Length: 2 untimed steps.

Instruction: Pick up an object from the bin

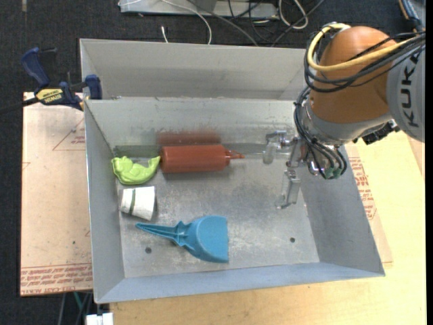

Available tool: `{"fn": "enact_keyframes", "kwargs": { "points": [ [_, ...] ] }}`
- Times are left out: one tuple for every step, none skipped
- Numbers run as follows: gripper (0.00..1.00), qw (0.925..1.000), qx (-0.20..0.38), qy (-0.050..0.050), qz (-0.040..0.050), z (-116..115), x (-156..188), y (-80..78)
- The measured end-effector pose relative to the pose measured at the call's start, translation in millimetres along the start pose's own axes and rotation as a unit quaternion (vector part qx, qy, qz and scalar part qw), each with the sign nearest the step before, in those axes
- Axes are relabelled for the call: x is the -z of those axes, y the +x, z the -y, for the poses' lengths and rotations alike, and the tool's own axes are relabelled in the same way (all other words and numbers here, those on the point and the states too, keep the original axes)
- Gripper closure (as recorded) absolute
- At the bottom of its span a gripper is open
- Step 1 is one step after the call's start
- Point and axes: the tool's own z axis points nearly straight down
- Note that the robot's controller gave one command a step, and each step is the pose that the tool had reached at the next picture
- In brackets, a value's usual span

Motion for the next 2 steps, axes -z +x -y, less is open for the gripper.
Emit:
{"fn": "enact_keyframes", "kwargs": {
  "points": [
    [0.00,1.0000,0.000,0.000,0.0041,0.0,5.0,-1.2],
    [0.00,0.9973,-0.073,-0.001,0.0054,6.8,-90.0,-33.0]
  ]
}}
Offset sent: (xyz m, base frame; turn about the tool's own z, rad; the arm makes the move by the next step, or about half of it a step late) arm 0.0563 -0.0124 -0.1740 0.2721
